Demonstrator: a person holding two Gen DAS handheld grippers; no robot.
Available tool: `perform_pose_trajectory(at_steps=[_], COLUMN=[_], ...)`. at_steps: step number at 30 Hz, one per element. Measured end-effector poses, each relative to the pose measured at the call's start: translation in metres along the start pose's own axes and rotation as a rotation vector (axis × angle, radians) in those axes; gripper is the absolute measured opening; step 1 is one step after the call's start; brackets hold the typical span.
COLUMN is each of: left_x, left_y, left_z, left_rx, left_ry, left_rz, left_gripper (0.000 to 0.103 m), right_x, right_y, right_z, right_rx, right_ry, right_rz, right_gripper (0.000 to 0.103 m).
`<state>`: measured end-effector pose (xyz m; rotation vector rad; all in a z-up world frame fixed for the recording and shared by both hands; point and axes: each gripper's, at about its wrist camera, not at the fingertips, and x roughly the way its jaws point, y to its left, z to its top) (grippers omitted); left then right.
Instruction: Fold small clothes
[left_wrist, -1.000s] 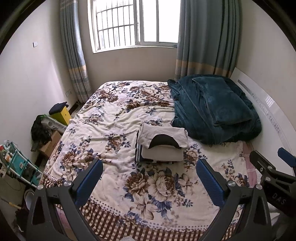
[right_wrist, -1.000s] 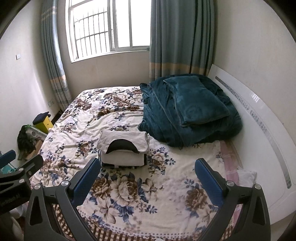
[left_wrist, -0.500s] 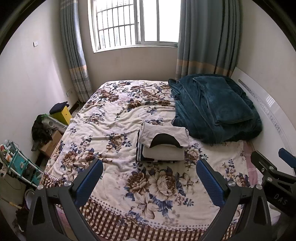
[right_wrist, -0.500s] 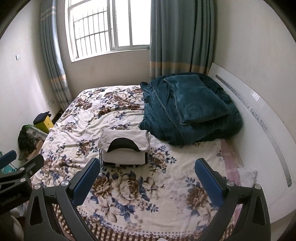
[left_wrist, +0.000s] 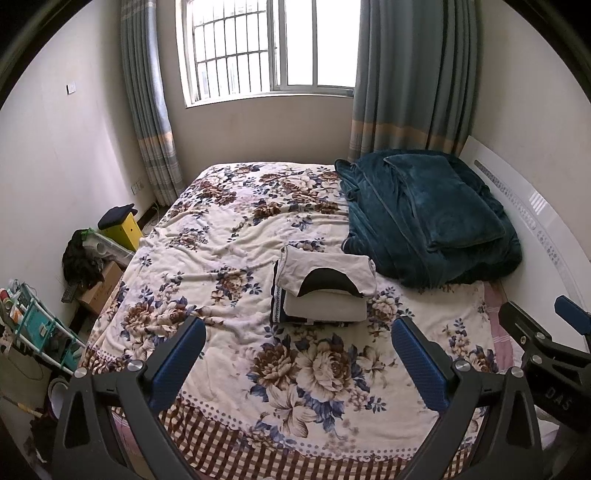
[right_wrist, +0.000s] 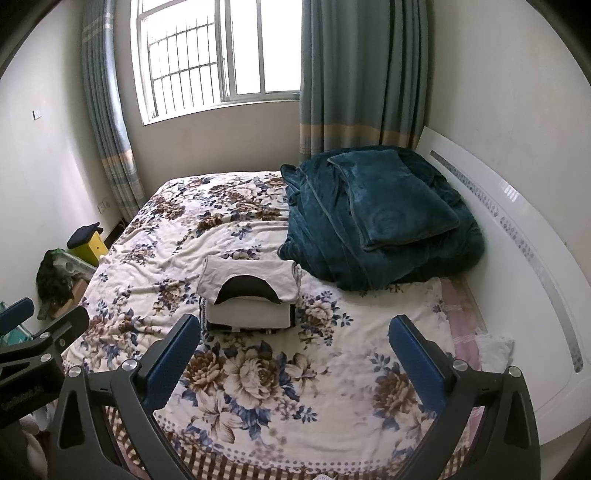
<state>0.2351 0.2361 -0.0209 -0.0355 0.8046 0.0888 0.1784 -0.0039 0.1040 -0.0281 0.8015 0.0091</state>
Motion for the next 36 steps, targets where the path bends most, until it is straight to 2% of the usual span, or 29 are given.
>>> perform_pose_trajectory(at_steps=[17,36], left_x=[0.000,-0.002], left_y=[0.000,0.001], left_z=[0.004,-0.001], left_rx=[-0.001,-0.016], left_ry=[-0.007,-0.001], left_rz=[-0.002,0.015], left_gripper=[0.103,0.103], right_x=[-0.003,-0.002], right_y=[0.003,0.004], right_z=[0.015,0.014], right_rx=[0.009,0.012], right_ry=[-0.017,-0.014], right_rz=[-0.002,-0.002], right_gripper=[0.103,0.103])
